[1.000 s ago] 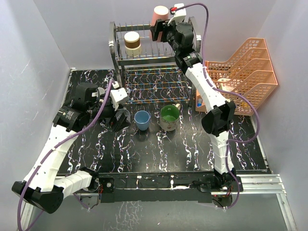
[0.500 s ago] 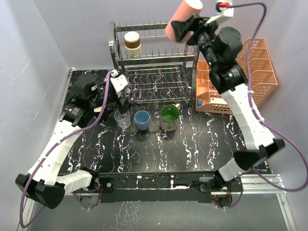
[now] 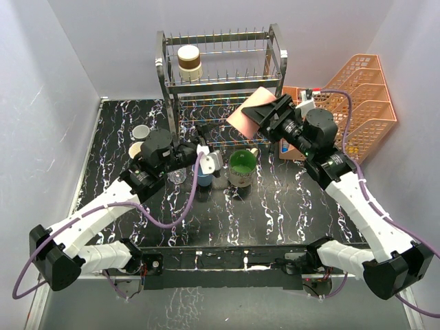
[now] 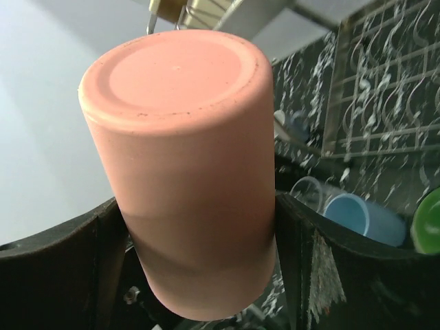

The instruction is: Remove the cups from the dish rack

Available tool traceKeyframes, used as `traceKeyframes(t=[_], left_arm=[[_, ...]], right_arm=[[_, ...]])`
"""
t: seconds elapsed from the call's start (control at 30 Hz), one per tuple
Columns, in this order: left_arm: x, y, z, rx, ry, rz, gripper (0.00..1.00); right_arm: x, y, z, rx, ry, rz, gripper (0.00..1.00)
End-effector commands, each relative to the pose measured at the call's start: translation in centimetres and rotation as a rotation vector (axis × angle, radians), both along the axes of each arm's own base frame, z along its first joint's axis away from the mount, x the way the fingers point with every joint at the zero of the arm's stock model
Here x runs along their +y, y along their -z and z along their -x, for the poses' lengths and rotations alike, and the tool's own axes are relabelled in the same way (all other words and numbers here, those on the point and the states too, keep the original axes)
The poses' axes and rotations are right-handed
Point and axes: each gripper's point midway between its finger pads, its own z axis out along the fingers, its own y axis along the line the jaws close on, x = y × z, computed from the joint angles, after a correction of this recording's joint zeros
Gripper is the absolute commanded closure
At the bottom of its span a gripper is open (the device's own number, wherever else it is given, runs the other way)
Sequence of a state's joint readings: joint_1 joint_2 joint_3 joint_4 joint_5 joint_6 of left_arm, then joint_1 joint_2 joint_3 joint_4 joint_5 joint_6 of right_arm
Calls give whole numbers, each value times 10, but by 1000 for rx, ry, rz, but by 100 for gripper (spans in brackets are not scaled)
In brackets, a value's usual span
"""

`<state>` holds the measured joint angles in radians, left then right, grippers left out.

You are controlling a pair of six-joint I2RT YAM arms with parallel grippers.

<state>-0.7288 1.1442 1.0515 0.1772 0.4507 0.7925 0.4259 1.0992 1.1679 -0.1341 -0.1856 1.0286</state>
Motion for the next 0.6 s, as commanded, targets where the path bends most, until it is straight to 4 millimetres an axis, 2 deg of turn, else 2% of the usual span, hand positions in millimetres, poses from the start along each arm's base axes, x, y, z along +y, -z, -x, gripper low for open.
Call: traceKeyframes(t=[0.0,0.13,0.33,0.43,0.57], left_arm=[[6,-43,7,-243,-26,56,13],[5,-43,13,-263,-11,59,13],[6,-44,16,-266,-6,69,17],[3,-44,16,-247,4,62,24],[0,-40,14,-216,5,53,38]], right_arm=[[12,-32,36,43,-125,-235,81],[15,-12,45,107,-140,-264,82],[26,5,56,161,-167,-293,83],[38,10,63,178,-192,-313,83],[57,14,72,198,-232,-327,83]])
